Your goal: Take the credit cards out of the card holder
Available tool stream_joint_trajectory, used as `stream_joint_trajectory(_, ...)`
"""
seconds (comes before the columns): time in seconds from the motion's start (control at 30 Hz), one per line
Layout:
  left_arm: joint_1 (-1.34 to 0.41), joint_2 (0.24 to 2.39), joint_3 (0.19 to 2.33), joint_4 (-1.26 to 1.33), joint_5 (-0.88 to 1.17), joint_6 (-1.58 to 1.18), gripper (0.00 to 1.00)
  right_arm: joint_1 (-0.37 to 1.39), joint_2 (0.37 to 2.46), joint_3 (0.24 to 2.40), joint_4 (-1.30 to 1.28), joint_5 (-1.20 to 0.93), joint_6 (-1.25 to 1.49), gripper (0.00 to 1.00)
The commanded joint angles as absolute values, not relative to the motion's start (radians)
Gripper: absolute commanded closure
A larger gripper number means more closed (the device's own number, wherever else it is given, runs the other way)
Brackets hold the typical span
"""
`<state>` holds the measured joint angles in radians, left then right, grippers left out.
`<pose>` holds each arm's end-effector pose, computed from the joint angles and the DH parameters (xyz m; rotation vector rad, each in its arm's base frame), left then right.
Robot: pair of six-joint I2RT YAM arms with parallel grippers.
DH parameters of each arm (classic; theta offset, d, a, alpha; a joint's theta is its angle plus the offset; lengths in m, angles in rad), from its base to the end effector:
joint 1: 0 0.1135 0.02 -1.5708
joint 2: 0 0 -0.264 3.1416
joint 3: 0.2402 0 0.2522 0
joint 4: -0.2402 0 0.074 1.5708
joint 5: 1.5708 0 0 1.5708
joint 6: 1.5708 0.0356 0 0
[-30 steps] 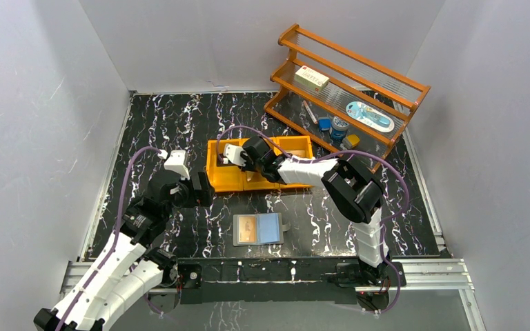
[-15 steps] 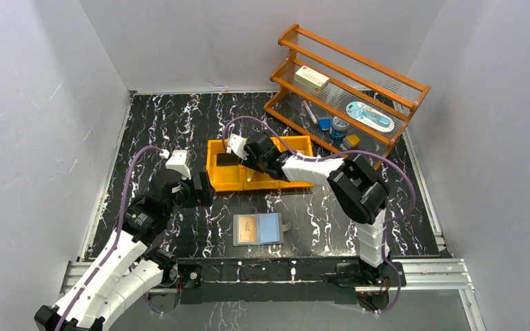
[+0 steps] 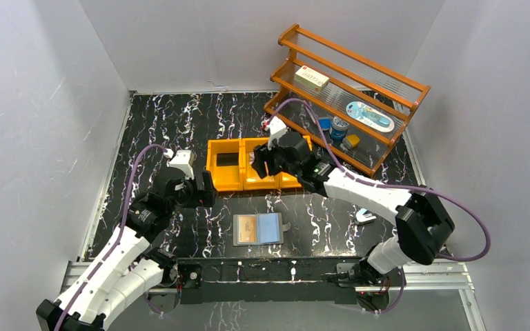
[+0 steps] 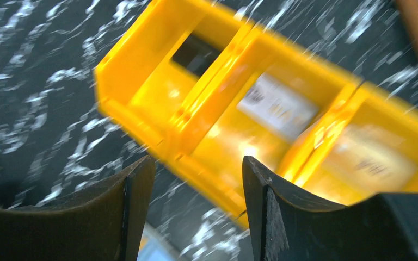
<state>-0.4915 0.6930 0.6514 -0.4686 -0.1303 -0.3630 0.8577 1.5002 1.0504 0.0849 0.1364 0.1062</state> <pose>0.1428 -0.0712 0.2785 0.0546 2.0986 -0.3851 0.2327 0.2617 0.2854 -0.6348 1.8609 0.5079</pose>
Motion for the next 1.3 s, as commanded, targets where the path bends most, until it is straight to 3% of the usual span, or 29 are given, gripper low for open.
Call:
stream_joint_trajectory(0.0,-0.485,0.709,0.648,-0.446,-0.047,-0.367,0.02,0.856,1.439,0.926,0.043,-0.106,0.607,0.34)
stream_joint_trajectory(0.2,-0.485,0.756,0.603,-0.36,0.139,-0.491,0.12,0.898,1.406,0.636,0.361,-0.233,1.061,0.44)
stream_joint_trajectory(0.57,-0.486,0.934,0.529,-0.221,0.469,-0.623,0.37,1.008,1.497,0.61,0.368,-0.13,1.147,0.5)
stream_joint_trajectory(1.27,-0.582,1.168,0.532,-0.192,0.459,-0.596,0.6,1.008,1.632,0.59,0.436,-0.173,1.216,0.65)
